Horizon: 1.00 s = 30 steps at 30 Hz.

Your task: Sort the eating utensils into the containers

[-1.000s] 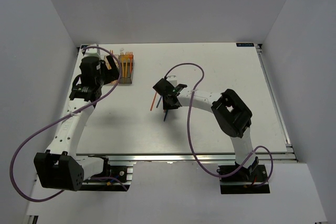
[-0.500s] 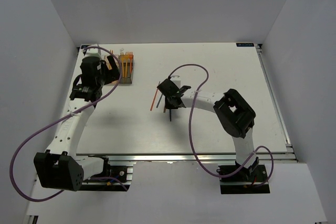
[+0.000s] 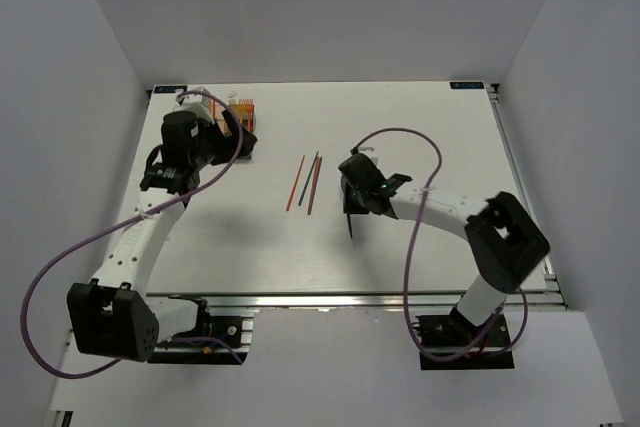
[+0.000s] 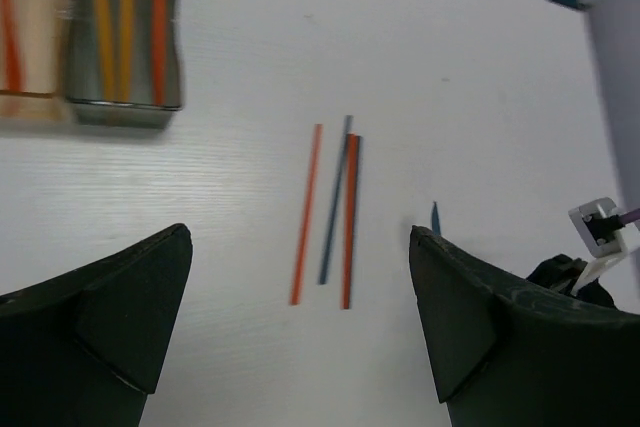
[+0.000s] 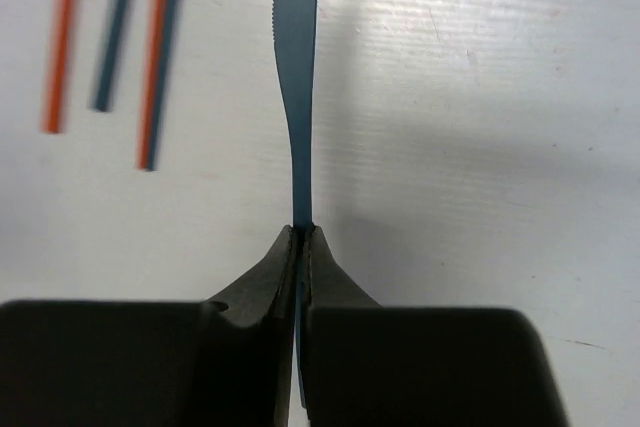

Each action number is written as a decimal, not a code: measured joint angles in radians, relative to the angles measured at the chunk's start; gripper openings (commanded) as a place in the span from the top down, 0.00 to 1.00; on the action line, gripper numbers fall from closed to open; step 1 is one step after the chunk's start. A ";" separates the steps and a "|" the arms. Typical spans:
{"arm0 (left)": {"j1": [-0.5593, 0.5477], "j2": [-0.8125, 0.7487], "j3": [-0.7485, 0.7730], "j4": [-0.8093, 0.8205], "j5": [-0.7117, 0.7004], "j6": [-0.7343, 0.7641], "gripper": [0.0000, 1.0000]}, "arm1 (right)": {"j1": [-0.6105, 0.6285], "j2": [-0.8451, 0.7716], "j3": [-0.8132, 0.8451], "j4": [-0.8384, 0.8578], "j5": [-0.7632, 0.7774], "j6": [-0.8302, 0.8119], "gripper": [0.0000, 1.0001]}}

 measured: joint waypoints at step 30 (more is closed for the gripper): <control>-0.355 0.006 -0.251 0.541 0.071 -0.353 0.05 | 0.069 -0.341 -0.024 0.217 -0.156 -0.101 1.00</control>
